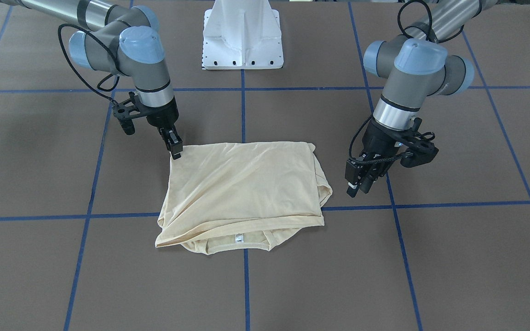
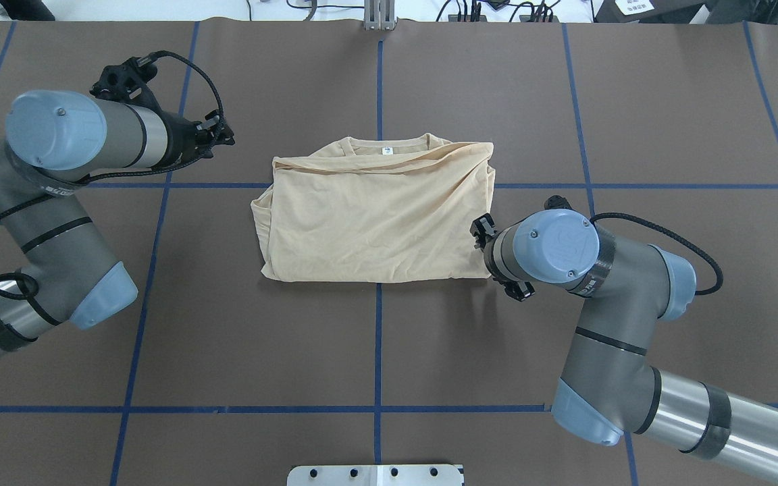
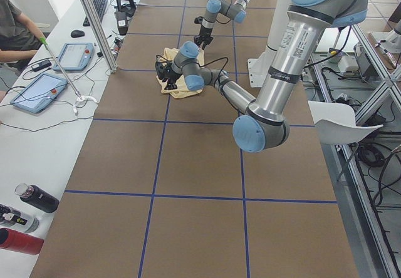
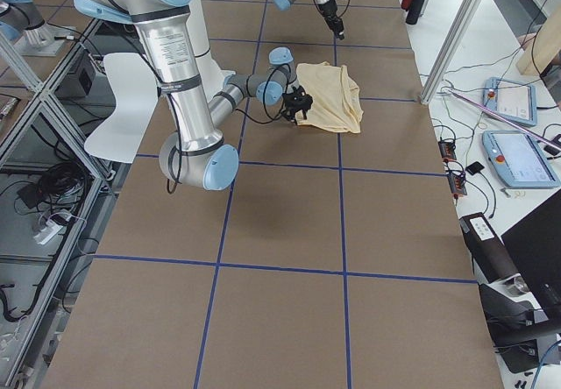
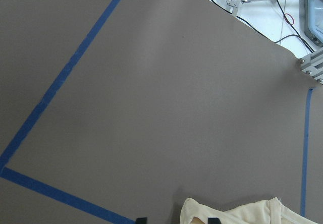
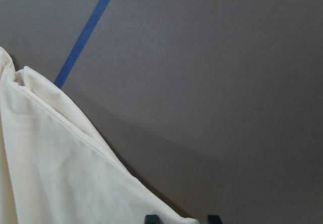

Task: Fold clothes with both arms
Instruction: 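Move the right gripper to the shirt corner nearest it and grasp, then drag the shirt toward the robot with the right gripper while the left gripper lowers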

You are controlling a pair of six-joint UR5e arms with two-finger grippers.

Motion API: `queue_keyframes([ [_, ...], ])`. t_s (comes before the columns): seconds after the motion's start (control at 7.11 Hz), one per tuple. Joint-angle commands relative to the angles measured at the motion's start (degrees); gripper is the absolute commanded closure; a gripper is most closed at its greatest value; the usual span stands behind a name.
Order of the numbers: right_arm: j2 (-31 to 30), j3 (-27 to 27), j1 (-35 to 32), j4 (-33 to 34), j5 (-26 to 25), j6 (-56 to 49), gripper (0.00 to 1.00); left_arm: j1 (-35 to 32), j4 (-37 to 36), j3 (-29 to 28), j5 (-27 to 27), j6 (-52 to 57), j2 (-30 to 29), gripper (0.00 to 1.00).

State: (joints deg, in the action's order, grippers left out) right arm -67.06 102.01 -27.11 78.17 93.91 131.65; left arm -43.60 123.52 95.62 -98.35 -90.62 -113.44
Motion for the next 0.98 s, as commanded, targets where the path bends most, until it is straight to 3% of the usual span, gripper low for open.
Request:
queue_keyframes([
  [0.0, -0.1, 0.2, 0.0, 0.0, 0.3, -0.2, 1.00, 0.0, 0.1, 0.0, 0.0, 0.0, 0.1, 0.50],
  [0.42, -1.8, 5.5, 0.6, 0.7, 0.8, -0.2, 1.00, 0.2, 0.1, 0.0, -0.2, 0.0, -0.2, 0.50],
  [0.7, -7.8, 14.3, 10.3, 4.4, 0.0, -0.2, 1.00, 0.2, 0.0, 1.9, -1.0, -0.1, -0.1, 0.50],
  [0.84, -7.8, 16.6, 14.2, 9.6, 0.0, -0.2, 1.00, 0.2, -0.3, 3.6, -1.4, -0.2, -0.1, 0.50],
])
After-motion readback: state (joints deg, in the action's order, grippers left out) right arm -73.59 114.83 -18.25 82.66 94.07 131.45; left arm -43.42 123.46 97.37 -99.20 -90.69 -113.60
